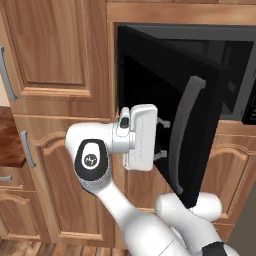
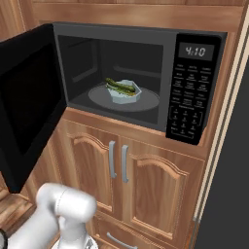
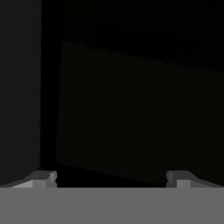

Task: Place the tupperware containing the fish and squash meal in the microwave. Close the microwave door and press the start button to reheat the meal.

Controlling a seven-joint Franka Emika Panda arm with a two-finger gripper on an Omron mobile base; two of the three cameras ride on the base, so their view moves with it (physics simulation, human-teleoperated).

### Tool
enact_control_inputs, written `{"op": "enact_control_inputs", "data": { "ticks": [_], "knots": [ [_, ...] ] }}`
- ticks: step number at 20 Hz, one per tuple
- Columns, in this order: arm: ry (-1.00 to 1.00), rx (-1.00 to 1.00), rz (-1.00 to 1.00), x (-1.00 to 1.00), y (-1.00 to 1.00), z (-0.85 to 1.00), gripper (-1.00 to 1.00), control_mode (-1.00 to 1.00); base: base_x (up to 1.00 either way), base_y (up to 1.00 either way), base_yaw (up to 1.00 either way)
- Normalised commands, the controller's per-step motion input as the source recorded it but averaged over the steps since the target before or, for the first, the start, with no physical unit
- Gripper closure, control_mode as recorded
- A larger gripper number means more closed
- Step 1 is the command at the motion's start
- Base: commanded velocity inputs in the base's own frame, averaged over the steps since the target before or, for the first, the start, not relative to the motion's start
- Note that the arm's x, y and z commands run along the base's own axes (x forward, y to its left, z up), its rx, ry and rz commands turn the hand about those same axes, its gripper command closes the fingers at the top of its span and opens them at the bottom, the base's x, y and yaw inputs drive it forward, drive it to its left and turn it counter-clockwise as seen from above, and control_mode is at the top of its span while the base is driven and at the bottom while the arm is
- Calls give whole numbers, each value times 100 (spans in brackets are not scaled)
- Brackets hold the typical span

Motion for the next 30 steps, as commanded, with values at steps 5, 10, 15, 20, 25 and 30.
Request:
{"op": "enact_control_inputs", "data": {
  "ticks": [5, 10, 15, 20, 25, 30],
  "knots": [
    [-18, 15, 6, 0, -100, 0, -100, -100, 0, 0, 0],
    [-14, 13, 14, 1, -90, 0, -100, -100, 0, 0, 0],
    [-9, 9, 23, 26, -61, 0, -100, -100, 0, 0, 0],
    [-6, 4, 33, 51, -17, 0, -100, -100, 0, 0, 0],
    [-1, 0, 34, 72, 0, 0, -100, -100, 0, 0, 0],
    [0, 1, 33, 75, -5, 0, -100, -100, 0, 0, 0]
  ]
}}
